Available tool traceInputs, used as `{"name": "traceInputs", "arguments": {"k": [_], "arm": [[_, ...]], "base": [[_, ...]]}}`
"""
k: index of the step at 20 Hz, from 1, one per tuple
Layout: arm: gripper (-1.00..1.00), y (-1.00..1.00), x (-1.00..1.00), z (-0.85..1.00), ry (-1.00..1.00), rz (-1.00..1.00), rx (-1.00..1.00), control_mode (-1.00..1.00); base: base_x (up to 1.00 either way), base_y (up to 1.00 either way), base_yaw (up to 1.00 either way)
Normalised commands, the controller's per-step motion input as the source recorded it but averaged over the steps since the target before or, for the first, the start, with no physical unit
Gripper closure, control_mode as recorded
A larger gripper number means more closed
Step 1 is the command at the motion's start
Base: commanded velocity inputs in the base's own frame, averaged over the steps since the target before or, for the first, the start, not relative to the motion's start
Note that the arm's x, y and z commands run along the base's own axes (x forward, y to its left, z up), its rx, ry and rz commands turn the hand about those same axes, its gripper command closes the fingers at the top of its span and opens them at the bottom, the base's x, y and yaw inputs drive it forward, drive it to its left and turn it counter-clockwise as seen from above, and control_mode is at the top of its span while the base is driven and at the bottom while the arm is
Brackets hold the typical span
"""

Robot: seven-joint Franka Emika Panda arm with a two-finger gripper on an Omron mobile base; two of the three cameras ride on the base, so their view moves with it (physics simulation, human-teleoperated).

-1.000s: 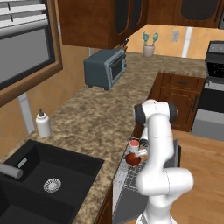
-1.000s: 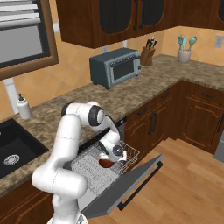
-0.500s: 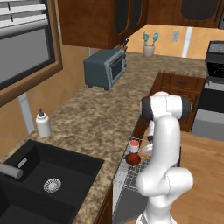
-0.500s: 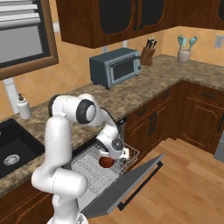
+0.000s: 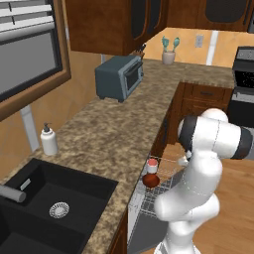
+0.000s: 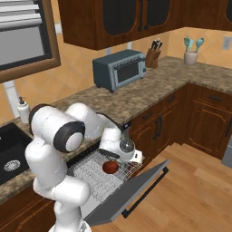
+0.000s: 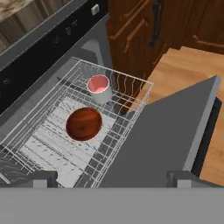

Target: Pick up the cup and bowl from the counter, place them in the dishwasher, and close the dishwasher door.

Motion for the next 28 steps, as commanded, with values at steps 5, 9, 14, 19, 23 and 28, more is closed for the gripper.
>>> {"name": "traceInputs", "arguments": {"k": [5,9,14,19,23,28], "arm": [[-1.00,-0.29,-1.00,0.70,-0.02,-0.17,0.21,-1.00],[-1.00,-0.67,-0.85,0.88,0.00,-0.16,0.25,-1.00],[-1.00,-0.71,-0.58,0.58,0.01,-0.04,0.35,-1.00],[-1.00,-0.68,-0.27,-0.11,0.00,0.00,0.56,-1.00],[-1.00,-0.63,-0.02,-0.45,-0.02,0.01,0.56,-1.00],[-1.00,-0.54,0.00,-0.43,-0.05,0.14,0.25,-1.00]], "base": [[0.00,0.00,0.00],[0.00,0.00,0.00],[0.00,0.00,0.00],[0.00,0.00,0.00],[0.00,0.00,0.00],[0.00,0.00,0.00]]}}
